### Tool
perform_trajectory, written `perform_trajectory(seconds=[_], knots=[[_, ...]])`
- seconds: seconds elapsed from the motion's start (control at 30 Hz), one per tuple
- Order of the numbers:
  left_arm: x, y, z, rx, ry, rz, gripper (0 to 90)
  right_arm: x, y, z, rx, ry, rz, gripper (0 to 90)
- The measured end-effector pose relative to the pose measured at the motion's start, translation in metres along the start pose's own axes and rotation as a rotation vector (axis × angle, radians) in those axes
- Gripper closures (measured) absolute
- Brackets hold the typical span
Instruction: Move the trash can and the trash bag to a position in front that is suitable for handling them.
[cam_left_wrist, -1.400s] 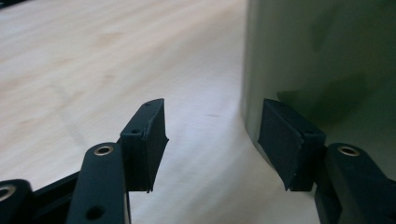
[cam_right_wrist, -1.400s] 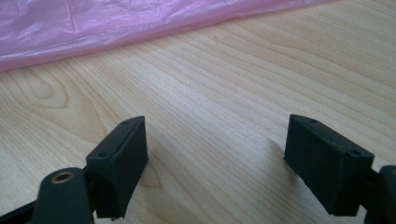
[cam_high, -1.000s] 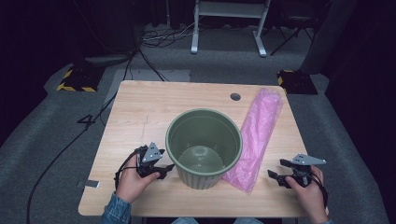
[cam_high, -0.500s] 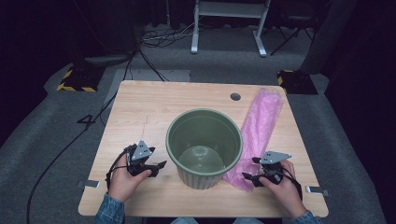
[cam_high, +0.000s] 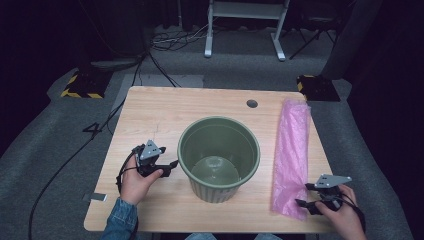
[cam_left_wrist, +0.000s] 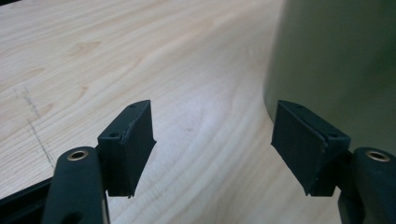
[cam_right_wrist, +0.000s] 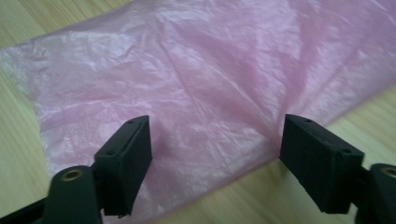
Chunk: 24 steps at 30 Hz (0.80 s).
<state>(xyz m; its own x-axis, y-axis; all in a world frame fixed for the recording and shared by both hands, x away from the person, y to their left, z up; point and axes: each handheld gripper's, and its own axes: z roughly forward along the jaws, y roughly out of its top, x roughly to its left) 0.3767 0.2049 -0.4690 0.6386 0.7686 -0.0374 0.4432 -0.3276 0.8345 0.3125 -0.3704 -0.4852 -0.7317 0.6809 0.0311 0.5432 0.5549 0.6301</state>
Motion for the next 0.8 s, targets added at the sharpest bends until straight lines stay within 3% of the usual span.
perform_trajectory(seconds=[0.03, 0.1, 0.23, 0.3, 0.47, 0.53, 0.6, 0.67, 0.77, 0.8], knots=[[0.002, 0.001, 0.003, 0.005, 0.027, 0.003, 29.3, -0.002, 0.001, -0.004, -0.051, 0.002, 0.034, 28.2], [0.003, 0.002, 0.005, 0.0, 0.037, -0.002, 29.3, 0.001, 0.014, -0.005, -0.161, 0.017, 0.079, 28.0], [-0.001, 0.004, 0.01, -0.015, 0.004, -0.002, 29.5, 0.018, 0.053, 0.018, -0.22, 0.025, 0.035, 27.0], [-0.004, 0.005, 0.013, -0.027, -0.013, 0.015, 30.6, 0.024, 0.07, 0.033, -0.249, 0.065, 0.002, 26.9], [-0.018, 0.008, 0.022, -0.021, -0.089, 0.053, 34.8, 0.036, 0.094, 0.059, -0.255, 0.092, -0.009, 25.0], [-0.025, 0.009, 0.025, 0.002, -0.073, 0.082, 42.3, 0.04, 0.098, 0.059, -0.272, 0.096, 0.001, 25.0], [-0.033, 0.008, 0.027, 0.011, -0.085, 0.101, 42.6, 0.04, 0.097, 0.055, -0.294, 0.095, 0.035, 25.1], [-0.043, 0.009, 0.028, 0.025, -0.115, 0.118, 42.5, 0.036, 0.093, 0.051, -0.288, 0.073, 0.063, 25.1], [-0.056, 0.009, 0.029, 0.05, -0.161, 0.139, 41.3, 0.022, 0.076, 0.044, -0.245, -0.019, 0.124, 20.0], [-0.06, 0.009, 0.03, 0.054, -0.177, 0.146, 41.3, 0.022, 0.076, 0.044, -0.245, -0.019, 0.124, 20.0]])
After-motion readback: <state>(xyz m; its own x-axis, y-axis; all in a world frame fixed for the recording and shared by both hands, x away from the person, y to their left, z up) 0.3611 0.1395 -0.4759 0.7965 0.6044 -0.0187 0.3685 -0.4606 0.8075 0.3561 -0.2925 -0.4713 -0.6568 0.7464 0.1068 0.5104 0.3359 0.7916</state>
